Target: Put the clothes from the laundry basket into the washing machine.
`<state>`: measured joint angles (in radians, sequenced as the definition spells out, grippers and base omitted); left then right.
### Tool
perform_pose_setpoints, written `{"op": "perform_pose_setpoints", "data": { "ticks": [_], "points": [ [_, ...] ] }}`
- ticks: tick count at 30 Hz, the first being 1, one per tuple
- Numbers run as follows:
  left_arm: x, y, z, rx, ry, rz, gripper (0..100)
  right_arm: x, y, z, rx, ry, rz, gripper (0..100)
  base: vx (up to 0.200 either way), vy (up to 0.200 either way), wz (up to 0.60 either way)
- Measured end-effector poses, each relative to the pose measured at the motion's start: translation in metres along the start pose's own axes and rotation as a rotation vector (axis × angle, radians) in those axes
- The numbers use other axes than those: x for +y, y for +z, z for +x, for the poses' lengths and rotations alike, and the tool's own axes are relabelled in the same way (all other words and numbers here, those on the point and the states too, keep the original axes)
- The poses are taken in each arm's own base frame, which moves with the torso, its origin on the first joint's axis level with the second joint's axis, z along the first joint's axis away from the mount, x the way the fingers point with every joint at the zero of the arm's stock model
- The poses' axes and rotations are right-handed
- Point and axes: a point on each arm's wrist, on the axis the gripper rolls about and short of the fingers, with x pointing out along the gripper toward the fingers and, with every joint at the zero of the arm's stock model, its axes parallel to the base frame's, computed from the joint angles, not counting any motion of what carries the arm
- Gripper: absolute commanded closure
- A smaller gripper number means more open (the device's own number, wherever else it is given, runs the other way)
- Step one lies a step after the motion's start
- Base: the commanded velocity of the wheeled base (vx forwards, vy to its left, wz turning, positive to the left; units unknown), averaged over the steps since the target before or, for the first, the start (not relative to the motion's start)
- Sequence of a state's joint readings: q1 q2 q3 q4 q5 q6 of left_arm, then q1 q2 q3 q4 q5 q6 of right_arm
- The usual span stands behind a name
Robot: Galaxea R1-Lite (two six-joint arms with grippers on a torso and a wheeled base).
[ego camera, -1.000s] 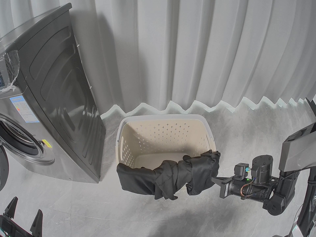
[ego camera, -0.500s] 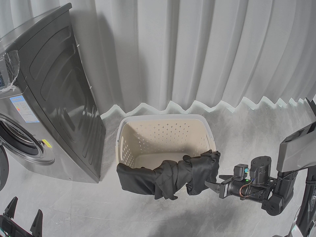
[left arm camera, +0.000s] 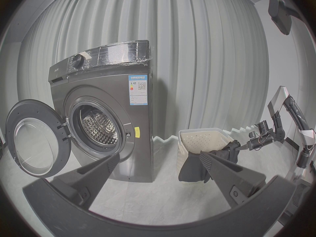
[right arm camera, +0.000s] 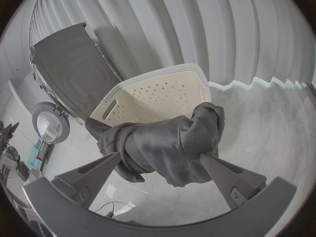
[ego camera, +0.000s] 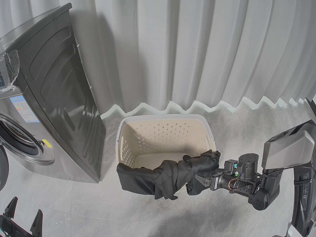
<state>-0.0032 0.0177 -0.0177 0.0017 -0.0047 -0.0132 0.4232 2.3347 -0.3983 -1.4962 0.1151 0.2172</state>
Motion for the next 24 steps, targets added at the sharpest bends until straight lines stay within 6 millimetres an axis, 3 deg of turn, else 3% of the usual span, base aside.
{"op": "perform_pose_setpoints", "data": {
  "ticks": [6, 7, 24],
  "points": [
    [0.000, 0.000, 0.000, 0.000, 0.000, 0.000, 0, -0.007, -0.003, 0.013, -0.008, -0.014, 0.008, 0, 0.000, 0.000, 0.00],
    [0.000, 0.000, 0.000, 0.000, 0.000, 0.000, 0, -0.008, -0.002, 0.014, -0.012, -0.014, 0.008, 100, 0.000, 0.000, 0.00],
    [0.000, 0.000, 0.000, 0.000, 0.000, -0.001, 0, -0.008, -0.001, 0.017, -0.038, -0.036, 0.019, 100, 0.000, 0.000, 0.00]
  ]
}}
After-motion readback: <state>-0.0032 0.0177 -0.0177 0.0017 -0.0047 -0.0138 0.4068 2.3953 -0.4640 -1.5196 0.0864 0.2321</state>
